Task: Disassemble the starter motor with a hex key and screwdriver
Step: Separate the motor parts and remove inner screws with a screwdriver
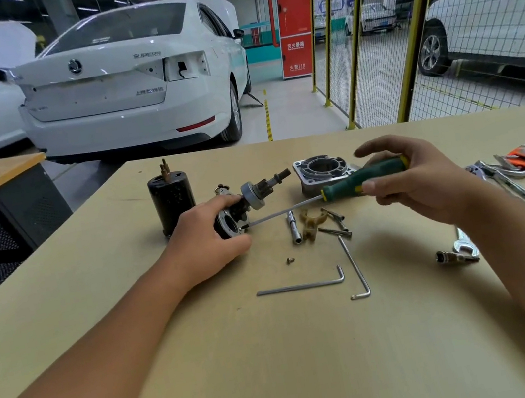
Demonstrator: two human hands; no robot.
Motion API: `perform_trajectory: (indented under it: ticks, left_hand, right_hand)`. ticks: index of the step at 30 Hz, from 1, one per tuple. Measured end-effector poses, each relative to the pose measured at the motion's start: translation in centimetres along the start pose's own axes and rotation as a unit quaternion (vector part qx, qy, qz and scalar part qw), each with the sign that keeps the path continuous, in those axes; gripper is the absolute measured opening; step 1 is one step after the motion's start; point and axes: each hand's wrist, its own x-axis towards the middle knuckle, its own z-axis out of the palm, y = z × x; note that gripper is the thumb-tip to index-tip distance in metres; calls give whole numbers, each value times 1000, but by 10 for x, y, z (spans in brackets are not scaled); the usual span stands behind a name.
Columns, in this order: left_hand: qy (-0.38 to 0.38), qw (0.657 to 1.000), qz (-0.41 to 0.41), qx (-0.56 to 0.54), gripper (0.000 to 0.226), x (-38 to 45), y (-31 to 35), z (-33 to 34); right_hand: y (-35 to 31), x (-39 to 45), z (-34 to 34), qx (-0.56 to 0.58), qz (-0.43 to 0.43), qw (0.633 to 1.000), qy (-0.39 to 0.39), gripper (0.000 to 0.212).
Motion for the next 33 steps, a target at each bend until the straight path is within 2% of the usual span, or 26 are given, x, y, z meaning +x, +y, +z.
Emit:
perform_trajectory:
  ticks: [1,3,6,8,12,14,16,18,23,25,28,30,33]
  left_hand:
    - [2,1000,0,-3,68,1,-1,0]
    - [1,1000,1,-2,68,1,-1,0]
    - [8,1000,-4,-8,71,-1,1,1]
    - [15,1000,-3,-13,71,-1,2,1]
    - [35,999,-1,-20,69,-2,3,3]
    - [39,999,-3,-22,70,-3,3,4]
    - [44,999,-4,-20,71,-3,3,4]
    - [44,999,-4,-17,72,-3,3,3]
    - [40,999,-6,-14,73,-2,3,3]
    - [38,999,-6,-10,73,-2,3,3]
    - [34,999,-5,-5,73,-1,2,3]
    - [36,999,-4,-5,73,-1,1,3]
    - [34,999,-3,-5,72,-1,1,2]
  right_hand:
    - [0,0,0,5,-6,1000,-2,51]
    - [2,1,4,5,5,1000,9,44]
    - [2,4,5,-54,29,997,36,36]
    - [2,5,3,-26,33,999,30,32]
    - [2,4,3,24,0,999,27,53]
    - [3,5,9,38,-1,999,36,44]
    - [2,5,12,-8,9,998,60,31]
    - [2,6,8,-35,17,997,61,28]
    - [6,6,3,78,-5,997,18,48]
    - [7,8,8,98,-7,995,30,38]
    - [6,8,10,-45,-5,996,78,24]
    - [5,7,6,-65,-19,995,77,22]
    - [0,4,3,38,-22,999,28,44]
